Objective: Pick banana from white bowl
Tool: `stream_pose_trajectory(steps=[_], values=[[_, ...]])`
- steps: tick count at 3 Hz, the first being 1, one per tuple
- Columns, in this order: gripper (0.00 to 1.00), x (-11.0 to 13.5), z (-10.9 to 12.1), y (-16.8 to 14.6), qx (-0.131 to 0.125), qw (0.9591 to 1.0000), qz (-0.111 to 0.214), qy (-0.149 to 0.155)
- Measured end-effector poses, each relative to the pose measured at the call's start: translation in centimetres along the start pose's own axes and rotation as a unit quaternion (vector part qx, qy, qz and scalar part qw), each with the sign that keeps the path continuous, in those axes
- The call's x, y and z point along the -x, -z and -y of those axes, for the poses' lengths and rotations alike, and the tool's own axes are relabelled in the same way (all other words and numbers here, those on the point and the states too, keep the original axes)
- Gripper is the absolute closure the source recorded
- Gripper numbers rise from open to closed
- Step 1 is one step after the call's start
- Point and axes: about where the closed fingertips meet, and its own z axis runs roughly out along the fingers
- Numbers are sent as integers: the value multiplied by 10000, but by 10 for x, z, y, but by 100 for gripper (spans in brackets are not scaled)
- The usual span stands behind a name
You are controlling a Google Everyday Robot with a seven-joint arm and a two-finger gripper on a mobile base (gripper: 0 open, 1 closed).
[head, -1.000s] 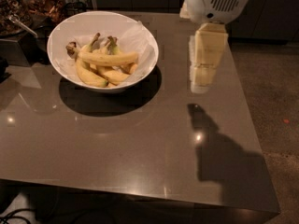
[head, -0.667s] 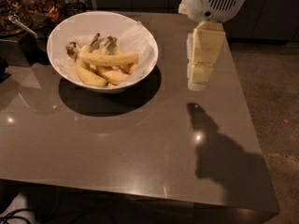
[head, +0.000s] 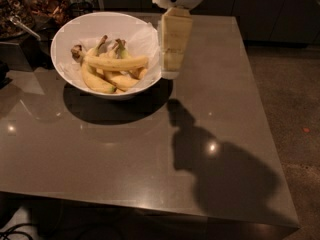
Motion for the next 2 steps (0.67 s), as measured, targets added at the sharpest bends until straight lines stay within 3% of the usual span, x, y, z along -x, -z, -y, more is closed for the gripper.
stream_pose_trajectory(steps=[2], values=[[0, 60, 51, -53, 383, 9983, 285, 335]])
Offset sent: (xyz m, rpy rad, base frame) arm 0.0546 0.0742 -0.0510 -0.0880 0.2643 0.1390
